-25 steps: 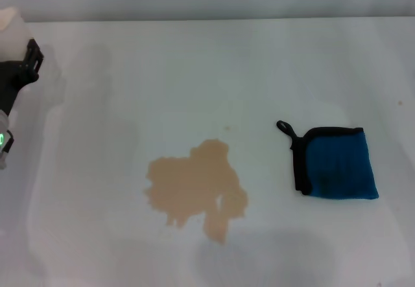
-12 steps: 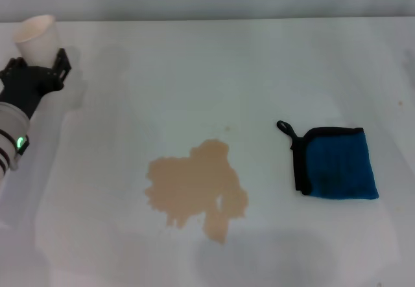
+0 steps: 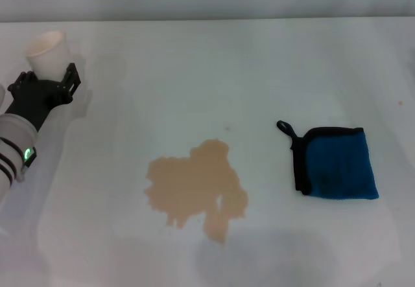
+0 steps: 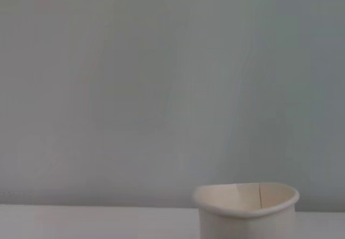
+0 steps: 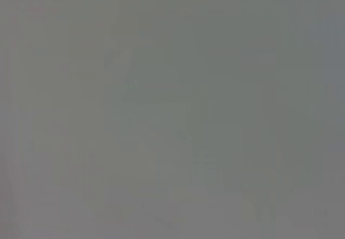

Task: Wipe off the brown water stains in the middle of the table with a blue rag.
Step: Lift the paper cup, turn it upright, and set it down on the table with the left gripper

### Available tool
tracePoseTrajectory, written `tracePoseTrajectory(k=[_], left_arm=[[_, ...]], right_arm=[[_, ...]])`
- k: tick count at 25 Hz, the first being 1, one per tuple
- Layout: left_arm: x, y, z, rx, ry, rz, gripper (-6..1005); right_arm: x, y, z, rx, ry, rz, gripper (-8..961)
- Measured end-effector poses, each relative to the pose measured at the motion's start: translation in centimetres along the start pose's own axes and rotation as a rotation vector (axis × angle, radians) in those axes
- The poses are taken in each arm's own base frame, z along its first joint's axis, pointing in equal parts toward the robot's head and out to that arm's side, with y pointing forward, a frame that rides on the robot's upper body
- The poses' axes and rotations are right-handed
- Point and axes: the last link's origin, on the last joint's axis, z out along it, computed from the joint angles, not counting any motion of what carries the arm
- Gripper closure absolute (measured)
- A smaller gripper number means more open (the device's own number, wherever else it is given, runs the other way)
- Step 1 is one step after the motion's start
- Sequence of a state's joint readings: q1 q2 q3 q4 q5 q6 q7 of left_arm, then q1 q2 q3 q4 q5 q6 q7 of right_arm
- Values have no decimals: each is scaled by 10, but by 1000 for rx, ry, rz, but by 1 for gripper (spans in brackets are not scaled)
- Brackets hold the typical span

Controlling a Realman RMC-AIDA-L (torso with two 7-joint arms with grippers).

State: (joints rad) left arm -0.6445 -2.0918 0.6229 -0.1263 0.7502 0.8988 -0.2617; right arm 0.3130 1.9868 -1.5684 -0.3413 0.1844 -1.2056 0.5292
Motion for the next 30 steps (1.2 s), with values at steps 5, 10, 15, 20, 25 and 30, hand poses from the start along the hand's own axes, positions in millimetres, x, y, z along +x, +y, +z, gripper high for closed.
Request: tracePoseTrajectory(k=[5, 10, 15, 20, 25, 30], left_arm=[[-6, 0, -3, 3, -24, -4, 337], [-11, -2, -6, 9, -40, -2, 336], [-14, -3, -9, 12, -48, 39, 332], [-18, 0, -10, 10, -61, 35, 328], [-18, 1, -11, 6, -58, 32, 175], [-21, 0, -16, 10, -52, 22, 125]], right_arm=[[-2, -2, 0, 11, -9, 0, 228], [-2, -3, -2, 14, -10, 1, 228], [-1, -2, -3, 15, -11, 6, 228], [-1, -3, -4, 18, -11, 9, 229], [-1, -2, -4, 16, -14, 11, 229], [-3, -3, -4, 16, -20, 12, 229]])
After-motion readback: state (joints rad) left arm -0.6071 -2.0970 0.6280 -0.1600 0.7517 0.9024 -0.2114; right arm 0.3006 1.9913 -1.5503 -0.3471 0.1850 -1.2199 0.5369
